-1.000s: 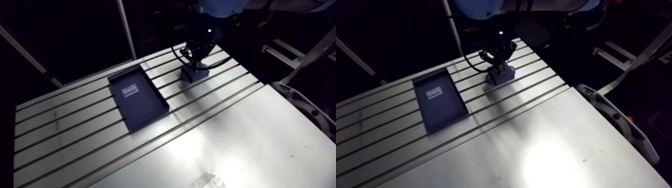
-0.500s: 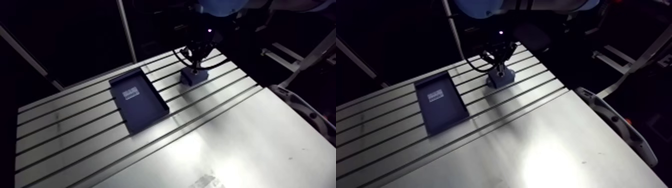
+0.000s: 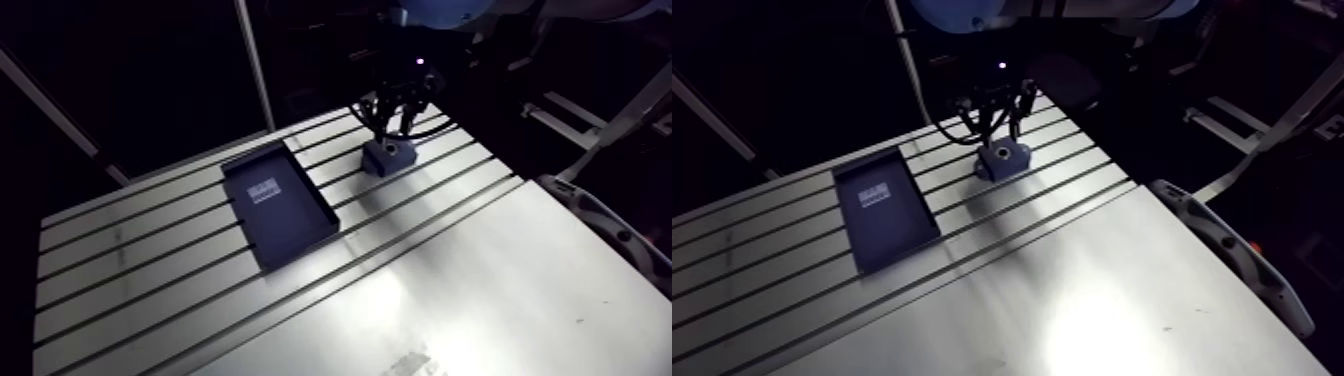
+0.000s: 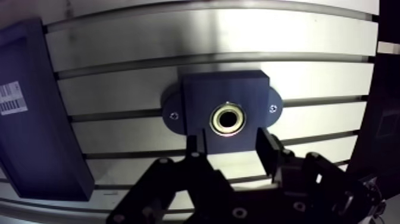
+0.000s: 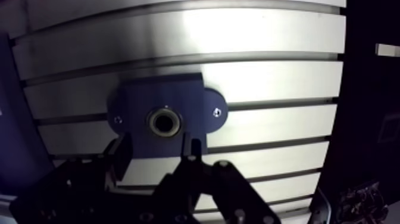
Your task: Pick up the bearing and press it into the housing until flush.
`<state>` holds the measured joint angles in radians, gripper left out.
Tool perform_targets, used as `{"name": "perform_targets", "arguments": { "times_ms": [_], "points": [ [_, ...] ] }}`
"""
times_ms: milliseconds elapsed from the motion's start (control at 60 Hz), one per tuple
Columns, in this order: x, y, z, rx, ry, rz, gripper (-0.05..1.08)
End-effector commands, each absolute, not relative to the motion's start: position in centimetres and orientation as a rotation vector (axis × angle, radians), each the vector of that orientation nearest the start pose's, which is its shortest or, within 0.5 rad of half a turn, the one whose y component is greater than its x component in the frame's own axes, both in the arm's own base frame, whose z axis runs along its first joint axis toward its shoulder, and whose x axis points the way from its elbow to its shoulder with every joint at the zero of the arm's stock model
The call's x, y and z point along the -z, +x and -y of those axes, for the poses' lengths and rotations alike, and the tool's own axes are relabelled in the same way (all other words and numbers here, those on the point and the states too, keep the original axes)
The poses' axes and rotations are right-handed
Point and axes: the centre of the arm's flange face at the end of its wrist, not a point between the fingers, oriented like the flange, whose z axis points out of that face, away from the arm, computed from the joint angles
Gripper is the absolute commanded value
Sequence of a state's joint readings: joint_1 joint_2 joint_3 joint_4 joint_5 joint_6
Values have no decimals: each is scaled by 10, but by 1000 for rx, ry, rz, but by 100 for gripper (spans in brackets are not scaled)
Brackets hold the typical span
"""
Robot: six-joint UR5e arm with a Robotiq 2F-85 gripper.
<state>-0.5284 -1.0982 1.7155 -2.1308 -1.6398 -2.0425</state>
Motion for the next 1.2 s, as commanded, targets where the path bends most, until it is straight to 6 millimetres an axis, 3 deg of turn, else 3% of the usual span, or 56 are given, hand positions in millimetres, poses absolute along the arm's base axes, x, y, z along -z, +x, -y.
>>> {"name": "perform_targets", "arguments": {
  "times_ms": [17, 250, 317, 617, 1017, 1167, 1200],
  "points": [
    [-224, -588, -193, -52, 76, -3056, 2],
    [-265, -583, -190, -22, 88, -3017, 2],
    [-291, -579, -188, -25, 96, -3020, 2],
    [-354, -555, -175, -18, 113, -3013, 2],
    [-408, -533, -159, -21, 204, -3021, 2],
    [-419, -540, -134, -28, 183, -3030, 2],
    [-424, -544, -119, -30, 162, -3033, 2]
  ]
}}
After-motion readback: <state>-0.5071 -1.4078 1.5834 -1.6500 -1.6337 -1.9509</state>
